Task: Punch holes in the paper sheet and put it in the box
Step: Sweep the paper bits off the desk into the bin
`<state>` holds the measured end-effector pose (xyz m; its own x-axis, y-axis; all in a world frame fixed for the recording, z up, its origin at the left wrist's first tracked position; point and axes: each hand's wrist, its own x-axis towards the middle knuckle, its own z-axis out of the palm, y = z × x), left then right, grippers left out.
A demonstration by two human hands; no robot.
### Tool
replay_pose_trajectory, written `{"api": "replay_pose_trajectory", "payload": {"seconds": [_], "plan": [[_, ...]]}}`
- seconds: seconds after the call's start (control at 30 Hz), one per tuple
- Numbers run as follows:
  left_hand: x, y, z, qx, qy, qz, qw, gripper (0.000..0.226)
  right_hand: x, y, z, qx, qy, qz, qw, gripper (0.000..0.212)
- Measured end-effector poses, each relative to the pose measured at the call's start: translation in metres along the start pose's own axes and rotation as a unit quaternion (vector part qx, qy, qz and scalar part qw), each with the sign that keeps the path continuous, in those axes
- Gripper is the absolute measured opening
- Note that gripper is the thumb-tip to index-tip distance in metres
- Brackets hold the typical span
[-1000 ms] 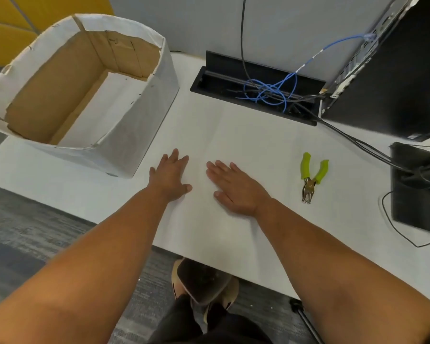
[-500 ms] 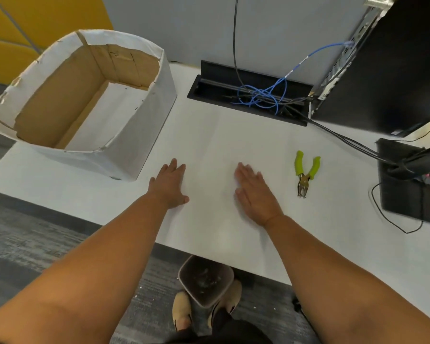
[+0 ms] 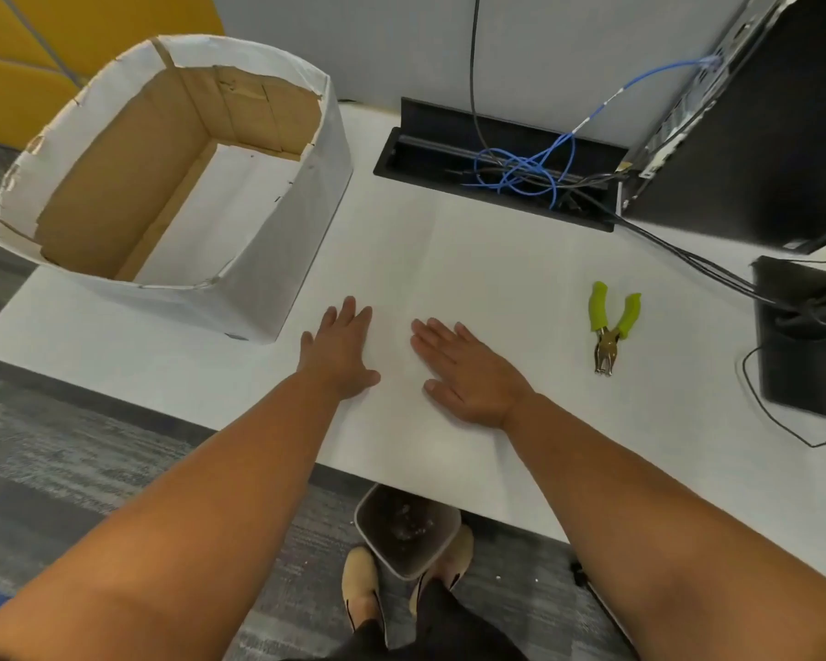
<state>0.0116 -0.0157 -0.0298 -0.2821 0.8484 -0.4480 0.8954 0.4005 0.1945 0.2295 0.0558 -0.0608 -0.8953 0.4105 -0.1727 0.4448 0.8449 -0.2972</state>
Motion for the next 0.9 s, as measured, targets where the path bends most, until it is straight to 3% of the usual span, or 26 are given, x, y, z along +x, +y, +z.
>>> {"api": "replay_pose_trajectory", "payload": {"seconds": [0.2, 0.53, 0.67, 0.73, 0.9], "plan": [[-0.005, 0.004, -0.001, -0.002, 0.001, 0.003, 1.0, 0.097, -0.03, -0.027, 0.011, -0.014, -0.031, -0.004, 0.999, 0.071], [-0.032, 0.004, 0.018, 0.01, 0.015, 0.033, 0.999, 0.084, -0.072, -0.069, 0.032, 0.036, -0.013, 0.037, 0.999, 0.069], [-0.041, 0.003, 0.026, 0.01, 0.023, 0.048, 0.999, 0.081, -0.091, -0.074, 0.033, 0.152, 0.102, 0.151, 0.971, 0.066], [-0.045, 0.002, 0.03, 0.01, 0.032, 0.053, 0.998, 0.078, -0.104, -0.069, 0.036, 0.156, 0.156, 0.233, 0.947, 0.066], [-0.056, 0.003, 0.038, 0.008, 0.05, 0.062, 0.997, 0.072, -0.113, -0.058, 0.042, 0.097, 0.106, 0.348, 0.926, 0.062]]}}
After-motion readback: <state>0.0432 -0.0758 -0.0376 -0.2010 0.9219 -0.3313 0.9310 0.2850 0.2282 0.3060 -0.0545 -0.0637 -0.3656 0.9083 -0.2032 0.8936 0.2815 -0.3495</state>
